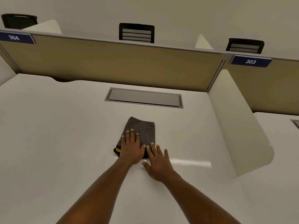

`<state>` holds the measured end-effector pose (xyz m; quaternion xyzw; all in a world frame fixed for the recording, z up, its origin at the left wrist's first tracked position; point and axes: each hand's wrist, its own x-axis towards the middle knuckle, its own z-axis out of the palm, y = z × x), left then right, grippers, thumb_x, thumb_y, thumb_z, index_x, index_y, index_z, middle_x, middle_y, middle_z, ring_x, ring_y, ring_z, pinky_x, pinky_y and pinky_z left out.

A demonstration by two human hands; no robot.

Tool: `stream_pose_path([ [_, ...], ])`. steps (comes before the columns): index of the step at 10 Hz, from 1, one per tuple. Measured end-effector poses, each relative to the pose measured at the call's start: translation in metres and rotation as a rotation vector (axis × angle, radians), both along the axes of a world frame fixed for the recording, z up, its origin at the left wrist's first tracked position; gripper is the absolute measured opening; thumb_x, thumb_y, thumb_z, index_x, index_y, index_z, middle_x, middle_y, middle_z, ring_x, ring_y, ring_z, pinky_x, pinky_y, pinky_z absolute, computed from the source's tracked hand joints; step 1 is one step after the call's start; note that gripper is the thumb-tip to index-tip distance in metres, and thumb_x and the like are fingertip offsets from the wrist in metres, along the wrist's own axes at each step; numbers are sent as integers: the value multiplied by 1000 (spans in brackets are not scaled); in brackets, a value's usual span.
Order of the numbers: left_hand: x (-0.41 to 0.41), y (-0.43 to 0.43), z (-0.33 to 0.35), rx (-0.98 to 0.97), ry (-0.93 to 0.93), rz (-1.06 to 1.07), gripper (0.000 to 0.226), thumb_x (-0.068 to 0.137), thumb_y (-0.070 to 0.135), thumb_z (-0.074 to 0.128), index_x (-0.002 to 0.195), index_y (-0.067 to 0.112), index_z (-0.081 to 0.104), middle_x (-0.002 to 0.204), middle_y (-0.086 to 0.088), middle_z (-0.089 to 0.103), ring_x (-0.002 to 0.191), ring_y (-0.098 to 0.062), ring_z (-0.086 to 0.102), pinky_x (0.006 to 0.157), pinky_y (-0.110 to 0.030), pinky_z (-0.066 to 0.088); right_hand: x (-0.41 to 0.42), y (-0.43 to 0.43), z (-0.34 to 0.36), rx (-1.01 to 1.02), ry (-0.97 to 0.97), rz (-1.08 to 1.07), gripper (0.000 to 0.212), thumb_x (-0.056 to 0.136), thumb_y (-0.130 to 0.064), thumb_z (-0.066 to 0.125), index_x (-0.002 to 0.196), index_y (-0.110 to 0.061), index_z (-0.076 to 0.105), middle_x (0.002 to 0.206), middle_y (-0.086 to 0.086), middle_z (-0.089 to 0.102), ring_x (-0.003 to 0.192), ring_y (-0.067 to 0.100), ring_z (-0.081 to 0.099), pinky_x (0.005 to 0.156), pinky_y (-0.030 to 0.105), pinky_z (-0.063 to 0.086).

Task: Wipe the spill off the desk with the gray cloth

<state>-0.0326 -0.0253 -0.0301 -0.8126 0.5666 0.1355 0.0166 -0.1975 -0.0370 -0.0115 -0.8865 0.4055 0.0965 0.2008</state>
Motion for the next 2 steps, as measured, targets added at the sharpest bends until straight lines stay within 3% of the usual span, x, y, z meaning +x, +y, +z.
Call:
stream_pose_path([
  [2, -96, 66, -14, -281, 97, 101, 71, 104, 51, 27, 162, 12, 15, 171, -15, 4, 159, -32, 3, 127, -47, 2, -90, 40, -12, -15, -38, -36, 74, 105, -58, 22, 163, -23, -8, 171, 3, -15, 157, 25, -17, 124, 46, -13],
])
